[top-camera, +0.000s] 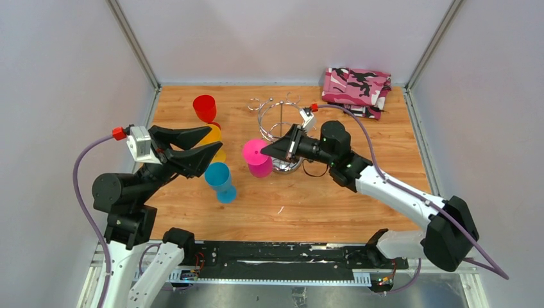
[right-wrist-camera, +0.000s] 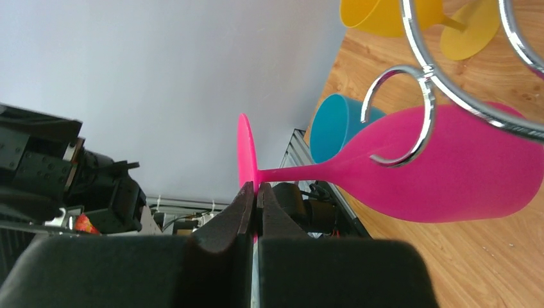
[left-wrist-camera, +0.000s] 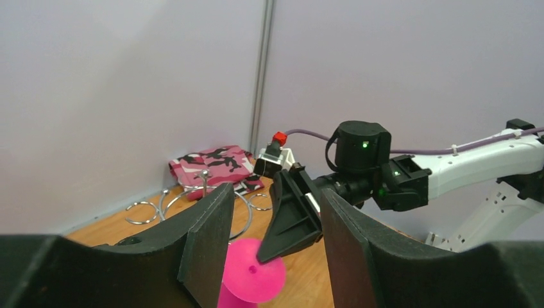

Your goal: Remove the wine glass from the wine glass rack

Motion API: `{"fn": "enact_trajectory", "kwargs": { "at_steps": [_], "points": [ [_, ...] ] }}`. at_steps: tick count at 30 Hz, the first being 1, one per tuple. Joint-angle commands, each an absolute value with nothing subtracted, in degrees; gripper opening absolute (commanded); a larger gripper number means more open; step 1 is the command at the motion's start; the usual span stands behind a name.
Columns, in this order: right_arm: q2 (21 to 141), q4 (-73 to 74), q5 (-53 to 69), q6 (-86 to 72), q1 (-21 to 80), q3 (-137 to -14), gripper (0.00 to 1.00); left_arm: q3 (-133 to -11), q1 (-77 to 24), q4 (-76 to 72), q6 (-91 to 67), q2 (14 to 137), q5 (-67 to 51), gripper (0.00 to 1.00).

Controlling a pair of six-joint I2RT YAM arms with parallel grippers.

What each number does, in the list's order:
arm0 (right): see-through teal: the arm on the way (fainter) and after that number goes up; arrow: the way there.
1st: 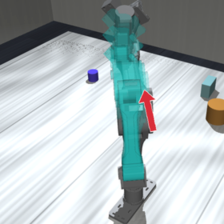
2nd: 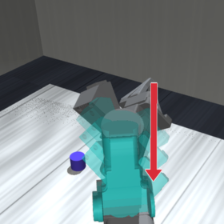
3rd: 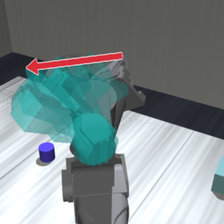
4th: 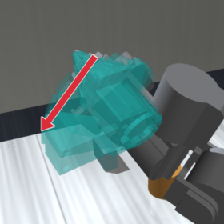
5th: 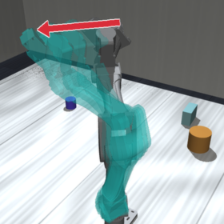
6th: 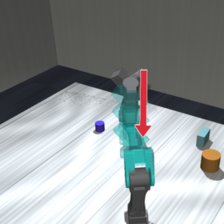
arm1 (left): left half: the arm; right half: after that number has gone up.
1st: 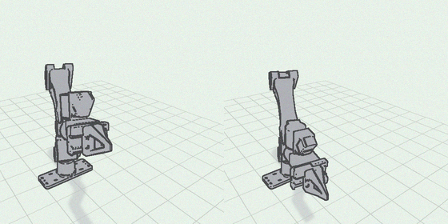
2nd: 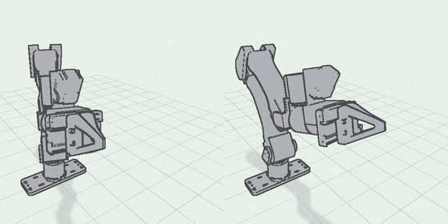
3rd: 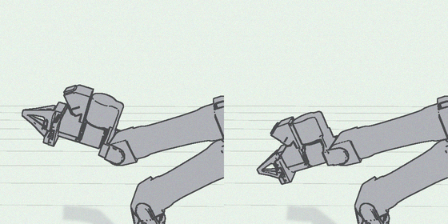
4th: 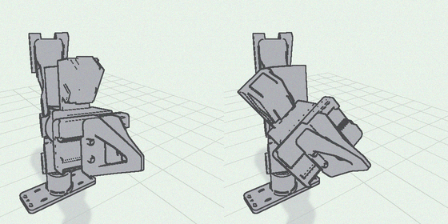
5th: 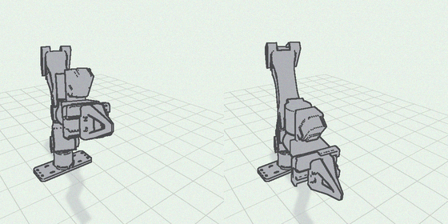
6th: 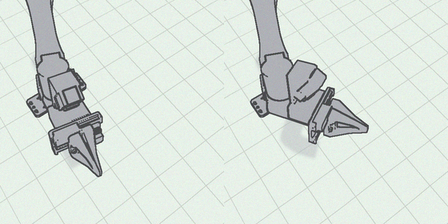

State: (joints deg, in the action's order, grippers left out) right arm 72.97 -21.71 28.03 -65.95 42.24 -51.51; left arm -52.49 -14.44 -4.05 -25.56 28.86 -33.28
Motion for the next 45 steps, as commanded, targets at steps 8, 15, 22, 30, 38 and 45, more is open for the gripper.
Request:
{"fn": "enact_trajectory", "kwargs": {
  "at_steps": [8, 15, 22, 30, 38, 45],
  "points": [
    [56.6, 1.6, 24.3, -46.6, 44.5, -68.6, 0.00, -62.7, -14.7, 9.0, -26.2, 40.9, -19.7, 0.58],
    [48.0, 9.8, 13.3, -36.1, 44.4, -77.0, 0.00, -67.1, -14.7, 5.9, -30.5, 52.4, -20.2, 0.58],
    [47.7, 9.1, 12.9, -33.7, 44.4, -79.0, 0.00, -64.9, -14.8, -6.2, -37.0, 57.1, -26.0, 0.61],
    [50.9, -5.6, 22.4, -32.3, 44.4, -77.3, 0.00, -65.1, -14.7, -29.2, -51.3, 65.8, -42.1, 0.66],
    [54.5, -19.6, 34.0, -36.4, 42.8, -78.5, 0.00, -61.8, -13.8, -90.6, -90.1, 82.9, -45.0, 0.70],
    [52.6, -29.8, 38.2, -38.5, 41.5, -74.6, 0.00, -62.4, -13.9, -90.8, -85.8, 86.1, -47.0, 0.69]
  ]
}}
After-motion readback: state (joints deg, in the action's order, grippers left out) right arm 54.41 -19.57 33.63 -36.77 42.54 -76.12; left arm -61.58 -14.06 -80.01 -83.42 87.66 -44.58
